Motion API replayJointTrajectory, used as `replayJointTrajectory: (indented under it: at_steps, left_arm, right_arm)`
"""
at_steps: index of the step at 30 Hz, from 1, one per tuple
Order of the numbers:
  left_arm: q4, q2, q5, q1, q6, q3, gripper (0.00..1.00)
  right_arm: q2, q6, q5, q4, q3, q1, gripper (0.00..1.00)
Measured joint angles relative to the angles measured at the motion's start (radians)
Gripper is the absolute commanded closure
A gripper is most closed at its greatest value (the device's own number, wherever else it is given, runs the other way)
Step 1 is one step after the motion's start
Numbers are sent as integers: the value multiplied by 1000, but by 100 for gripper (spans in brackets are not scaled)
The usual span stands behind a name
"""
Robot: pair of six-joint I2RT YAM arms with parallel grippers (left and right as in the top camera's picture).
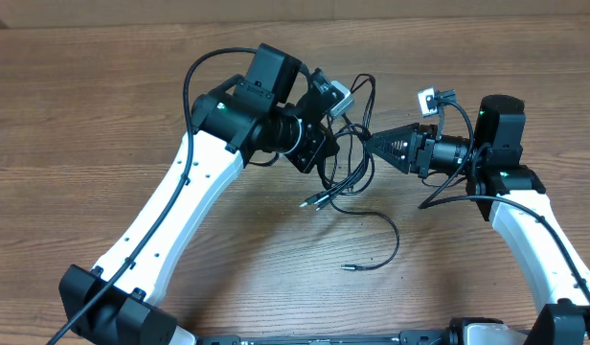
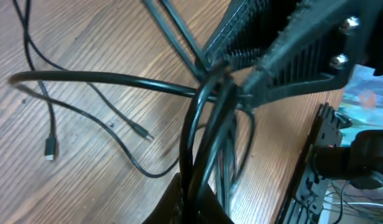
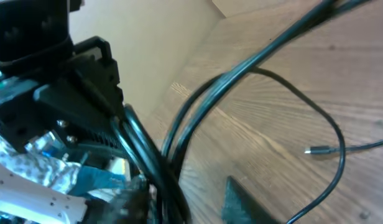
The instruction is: Untangle cables
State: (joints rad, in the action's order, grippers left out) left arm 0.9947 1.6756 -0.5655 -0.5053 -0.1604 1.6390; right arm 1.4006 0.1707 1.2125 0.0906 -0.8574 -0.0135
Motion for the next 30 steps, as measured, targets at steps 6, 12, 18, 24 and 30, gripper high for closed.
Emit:
replayJointTrajectory:
  at_steps: [6,12,18,24,30]
  left_arm:
    - [-28,0,1,-50,9,0,96]
    - [-38,0,1,-55,29,0,96]
    - [-41,0,-13,-56,50,0,96]
    - [-38,0,-37,-56,54,0,96]
    - [12,0,-45,-58,54,0,96]
  right_arm:
    - [0,-12,3,0,0,-5,91]
    - [0,10,-23,-1,0,-5,96]
    - [0,23,-38,0,0,-5,96]
    - [0,56,-86,-1,0,4,96]
    - [-3,114,-288,53,0,17,96]
